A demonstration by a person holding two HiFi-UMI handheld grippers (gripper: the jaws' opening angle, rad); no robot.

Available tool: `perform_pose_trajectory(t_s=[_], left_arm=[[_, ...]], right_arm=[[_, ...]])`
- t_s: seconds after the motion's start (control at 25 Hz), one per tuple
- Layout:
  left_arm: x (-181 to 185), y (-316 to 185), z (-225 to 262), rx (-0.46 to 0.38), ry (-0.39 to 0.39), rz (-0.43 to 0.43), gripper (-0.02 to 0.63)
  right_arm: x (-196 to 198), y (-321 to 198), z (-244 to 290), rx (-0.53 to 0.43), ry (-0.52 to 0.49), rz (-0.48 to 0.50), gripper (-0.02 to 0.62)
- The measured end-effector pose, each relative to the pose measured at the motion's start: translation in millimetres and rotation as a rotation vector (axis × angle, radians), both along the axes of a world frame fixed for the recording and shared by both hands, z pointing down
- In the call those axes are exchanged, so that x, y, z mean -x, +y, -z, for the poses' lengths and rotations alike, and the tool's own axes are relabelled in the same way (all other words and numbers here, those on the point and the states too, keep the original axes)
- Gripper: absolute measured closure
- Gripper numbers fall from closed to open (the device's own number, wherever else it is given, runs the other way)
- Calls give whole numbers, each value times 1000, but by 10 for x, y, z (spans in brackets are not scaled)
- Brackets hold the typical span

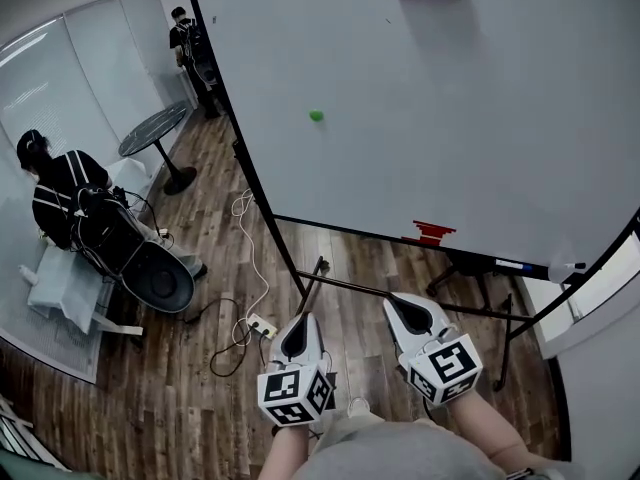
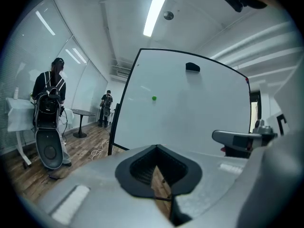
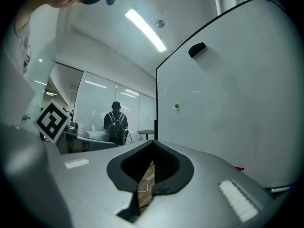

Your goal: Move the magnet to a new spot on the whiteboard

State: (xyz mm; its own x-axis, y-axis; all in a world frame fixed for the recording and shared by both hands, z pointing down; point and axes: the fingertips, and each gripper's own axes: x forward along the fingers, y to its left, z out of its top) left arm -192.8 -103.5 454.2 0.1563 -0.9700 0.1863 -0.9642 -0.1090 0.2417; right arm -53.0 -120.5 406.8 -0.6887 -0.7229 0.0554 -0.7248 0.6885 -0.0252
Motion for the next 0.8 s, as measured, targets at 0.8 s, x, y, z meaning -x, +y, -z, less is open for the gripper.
perform_pose_trajectory(t_s=[0.8], left_arm=[[445, -1692, 22, -19, -26, -111, 601]], right_arm=[[513, -1453, -110, -9, 5, -77, 595]])
